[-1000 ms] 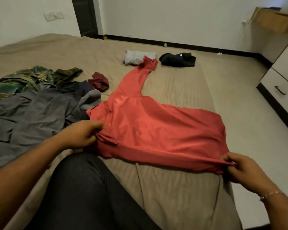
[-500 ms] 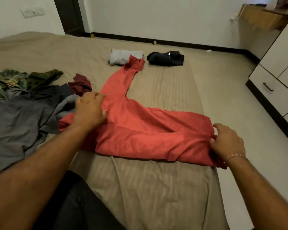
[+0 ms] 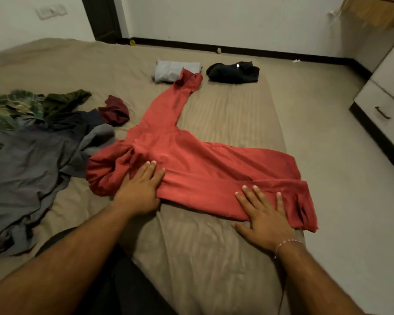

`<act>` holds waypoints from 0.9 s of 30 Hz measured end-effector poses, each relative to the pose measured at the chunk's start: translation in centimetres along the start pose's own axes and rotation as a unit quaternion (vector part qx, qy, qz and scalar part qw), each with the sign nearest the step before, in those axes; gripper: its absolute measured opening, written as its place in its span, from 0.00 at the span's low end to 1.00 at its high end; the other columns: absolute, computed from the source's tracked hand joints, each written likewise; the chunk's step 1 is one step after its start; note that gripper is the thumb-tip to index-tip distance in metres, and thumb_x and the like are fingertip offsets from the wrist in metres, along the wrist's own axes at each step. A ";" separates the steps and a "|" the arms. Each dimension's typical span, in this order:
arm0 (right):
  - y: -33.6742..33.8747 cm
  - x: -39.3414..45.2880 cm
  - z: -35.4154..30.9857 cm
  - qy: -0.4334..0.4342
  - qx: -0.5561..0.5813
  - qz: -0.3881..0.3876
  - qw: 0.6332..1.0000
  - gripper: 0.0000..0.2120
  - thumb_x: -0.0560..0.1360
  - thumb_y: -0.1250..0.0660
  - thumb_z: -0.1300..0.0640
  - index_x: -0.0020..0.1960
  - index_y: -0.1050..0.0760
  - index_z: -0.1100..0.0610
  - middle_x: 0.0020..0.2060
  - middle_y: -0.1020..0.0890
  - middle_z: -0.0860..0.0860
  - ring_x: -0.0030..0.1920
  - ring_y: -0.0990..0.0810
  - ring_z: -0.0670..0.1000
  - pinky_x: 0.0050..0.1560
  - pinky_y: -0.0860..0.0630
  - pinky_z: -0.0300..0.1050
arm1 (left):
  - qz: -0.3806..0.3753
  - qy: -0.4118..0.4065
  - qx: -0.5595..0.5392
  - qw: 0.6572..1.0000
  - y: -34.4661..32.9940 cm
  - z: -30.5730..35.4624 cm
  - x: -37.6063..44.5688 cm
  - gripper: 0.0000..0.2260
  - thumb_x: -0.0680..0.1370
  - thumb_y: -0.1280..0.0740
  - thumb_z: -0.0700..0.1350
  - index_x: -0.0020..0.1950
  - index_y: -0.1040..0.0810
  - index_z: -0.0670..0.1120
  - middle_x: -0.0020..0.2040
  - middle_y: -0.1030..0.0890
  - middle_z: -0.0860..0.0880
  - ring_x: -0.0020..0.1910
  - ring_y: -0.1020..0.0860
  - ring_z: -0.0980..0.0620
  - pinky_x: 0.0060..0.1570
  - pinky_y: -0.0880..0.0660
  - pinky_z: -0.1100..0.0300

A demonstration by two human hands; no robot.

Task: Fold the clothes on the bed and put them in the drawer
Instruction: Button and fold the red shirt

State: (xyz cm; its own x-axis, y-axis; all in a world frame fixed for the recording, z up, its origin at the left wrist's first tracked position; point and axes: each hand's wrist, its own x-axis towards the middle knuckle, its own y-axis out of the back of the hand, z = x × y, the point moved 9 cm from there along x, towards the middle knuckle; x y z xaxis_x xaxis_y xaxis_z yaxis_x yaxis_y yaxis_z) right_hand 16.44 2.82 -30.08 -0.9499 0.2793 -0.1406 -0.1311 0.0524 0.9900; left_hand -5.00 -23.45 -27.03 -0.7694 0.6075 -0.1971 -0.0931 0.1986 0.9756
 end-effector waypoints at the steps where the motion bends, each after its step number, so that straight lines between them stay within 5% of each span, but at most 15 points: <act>1: -0.1 -0.1 0.6 -0.008 -0.005 -0.004 1.000 0.41 0.74 0.56 0.23 0.82 0.62 0.36 0.82 0.62 0.39 0.82 0.64 0.46 0.75 0.72 0.68 | -0.007 0.007 -0.008 1.000 0.5 -0.9 0.4 0.43 0.74 0.35 0.60 0.84 0.54 0.57 0.85 0.59 0.50 0.84 0.58 0.53 0.78 0.54 0.35; 4: -0.1 0.1 0.0 -0.013 0.000 -0.022 1.000 0.40 0.73 0.61 0.22 0.81 0.66 0.35 0.81 0.66 0.38 0.81 0.68 0.45 0.75 0.72 0.70 | -0.030 -0.024 -0.094 0.995 2.2 -2.5 -0.3 0.47 0.68 0.33 0.62 0.84 0.48 0.56 0.85 0.56 0.48 0.84 0.57 0.52 0.79 0.58 0.41; 7: 0.0 -0.2 0.1 -0.029 -0.007 -0.015 0.999 0.42 0.72 0.62 0.23 0.82 0.64 0.36 0.81 0.65 0.40 0.80 0.69 0.45 0.76 0.71 0.69 | 0.065 -0.117 -0.321 0.937 6.6 -2.7 -2.7 0.34 0.71 0.30 0.56 0.78 0.29 0.51 0.81 0.36 0.47 0.81 0.41 0.51 0.79 0.46 0.59; 10: 1.7 -0.5 -1.6 -0.005 0.012 0.056 0.998 0.44 0.72 0.54 0.27 0.84 0.54 0.42 0.84 0.60 0.47 0.83 0.62 0.49 0.78 0.66 0.67 | 0.285 0.082 -0.389 0.872 8.5 -11.1 -5.8 0.25 0.72 0.29 0.49 0.69 0.23 0.49 0.67 0.21 0.47 0.66 0.23 0.48 0.68 0.26 0.51; 12: 3.8 -0.7 -5.5 0.077 0.033 0.131 0.988 0.42 0.73 0.45 0.32 0.83 0.45 0.46 0.84 0.51 0.50 0.83 0.50 0.53 0.80 0.56 0.68 | 0.251 0.290 -0.429 0.818 4.7 -16.5 -6.9 0.26 0.71 0.25 0.49 0.68 0.25 0.46 0.63 0.20 0.43 0.60 0.20 0.42 0.61 0.22 0.47; 15: 6.4 -0.3 -14.2 0.209 0.120 0.199 0.950 0.38 0.73 0.36 0.40 0.81 0.37 0.51 0.83 0.41 0.52 0.81 0.39 0.54 0.79 0.41 0.61 | 0.124 0.351 -0.508 0.777 0.1 -17.3 -5.9 0.29 0.64 0.24 0.57 0.59 0.20 0.43 0.56 0.16 0.39 0.53 0.18 0.38 0.57 0.20 0.45; 19: 6.8 4.3 -24.0 0.254 0.194 0.094 0.943 0.41 0.76 0.36 0.42 0.84 0.47 0.49 0.84 0.49 0.50 0.83 0.49 0.51 0.81 0.45 0.54 | 0.177 0.354 -0.448 0.802 1.2 -17.2 -5.6 0.11 0.77 0.27 0.49 0.54 0.14 0.45 0.53 0.15 0.37 0.54 0.18 0.36 0.52 0.24 0.51; 22: 5.1 7.7 -26.8 0.221 0.145 -0.036 0.964 0.42 0.79 0.37 0.37 0.84 0.56 0.45 0.84 0.58 0.47 0.83 0.56 0.52 0.80 0.48 0.64 | 0.313 0.343 -0.497 0.733 3.5 -18.3 -6.6 0.04 0.79 0.32 0.42 0.49 0.18 0.43 0.48 0.16 0.39 0.49 0.19 0.39 0.46 0.27 0.52; 25: 3.4 9.6 -26.4 0.178 0.128 -0.106 0.970 0.43 0.80 0.39 0.35 0.84 0.58 0.49 0.84 0.58 0.49 0.83 0.55 0.54 0.80 0.47 0.64 | 0.422 0.292 -0.546 0.662 7.5 -19.2 -7.7 0.04 0.80 0.34 0.37 0.47 0.23 0.45 0.43 0.20 0.48 0.44 0.23 0.48 0.42 0.30 0.59; 27: 3.2 10.2 -26.0 0.159 0.134 -0.116 0.971 0.45 0.78 0.39 0.32 0.85 0.57 0.49 0.84 0.56 0.49 0.83 0.51 0.55 0.79 0.42 0.63 | 0.456 0.191 -0.486 0.721 12.2 -18.9 -7.8 0.04 0.78 0.31 0.39 0.49 0.22 0.48 0.42 0.21 0.54 0.42 0.23 0.54 0.40 0.28 0.66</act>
State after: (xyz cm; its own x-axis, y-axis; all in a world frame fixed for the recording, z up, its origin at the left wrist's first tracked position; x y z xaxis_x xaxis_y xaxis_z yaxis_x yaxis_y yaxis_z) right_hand -1.05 -19.10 -28.04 -0.9488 -0.0786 -0.3059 -0.3140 0.3387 0.8869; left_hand -12.10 -40.29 -11.73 -0.8910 -0.1479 0.4292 0.3057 -0.8945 0.3264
